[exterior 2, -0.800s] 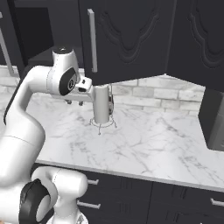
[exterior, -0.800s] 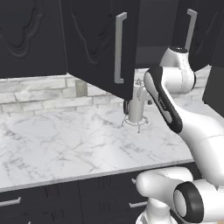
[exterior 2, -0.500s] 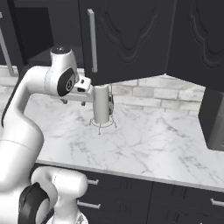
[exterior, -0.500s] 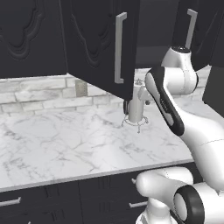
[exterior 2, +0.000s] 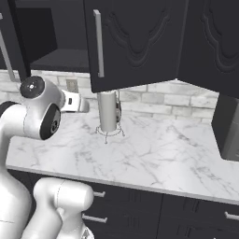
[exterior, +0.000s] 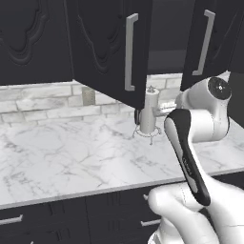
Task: Close all open cabinet doors.
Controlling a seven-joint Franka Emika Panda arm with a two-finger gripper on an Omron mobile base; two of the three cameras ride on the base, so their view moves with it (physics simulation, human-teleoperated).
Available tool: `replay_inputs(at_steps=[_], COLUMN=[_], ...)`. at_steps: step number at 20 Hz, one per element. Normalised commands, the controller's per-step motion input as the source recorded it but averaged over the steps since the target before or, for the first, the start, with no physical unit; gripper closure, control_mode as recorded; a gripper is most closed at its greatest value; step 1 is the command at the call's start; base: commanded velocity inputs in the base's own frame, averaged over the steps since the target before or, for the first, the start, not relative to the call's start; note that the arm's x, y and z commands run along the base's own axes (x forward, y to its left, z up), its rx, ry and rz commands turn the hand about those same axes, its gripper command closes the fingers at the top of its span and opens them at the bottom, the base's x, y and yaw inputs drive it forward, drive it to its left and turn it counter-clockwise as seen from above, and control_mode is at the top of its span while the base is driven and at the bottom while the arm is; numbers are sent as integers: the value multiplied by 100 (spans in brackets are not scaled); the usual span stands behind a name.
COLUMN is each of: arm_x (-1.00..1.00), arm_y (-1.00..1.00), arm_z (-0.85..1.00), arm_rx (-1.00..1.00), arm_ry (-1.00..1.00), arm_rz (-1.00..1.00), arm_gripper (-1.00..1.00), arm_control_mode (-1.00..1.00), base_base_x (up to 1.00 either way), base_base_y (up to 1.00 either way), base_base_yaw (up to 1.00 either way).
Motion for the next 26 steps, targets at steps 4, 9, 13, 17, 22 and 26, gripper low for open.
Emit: replay_inputs(at_steps=[4,9,13,17,22,26], arm_x=[-31,-6,0,0,1,-4], arm_y=[20,50,67,63,53,48], arm_z=[0,3,0,0,0,2], arm_rx=[1,0,0,0,0,0], arm_ry=[-45,-26,-10,-11,-17,-18], arm_rz=[0,0,-4,-6,-1,0], arm_gripper=[-100,-100,-100,-100,-100,-100], arm_control_mode=[-100,-100,-100,-100,-100,-100], base_base_x=[0,0,0,0,0,0], base_base_y=[0,0,0,0,0,0], base_base_yaw=[0,0,0,0,0,0])
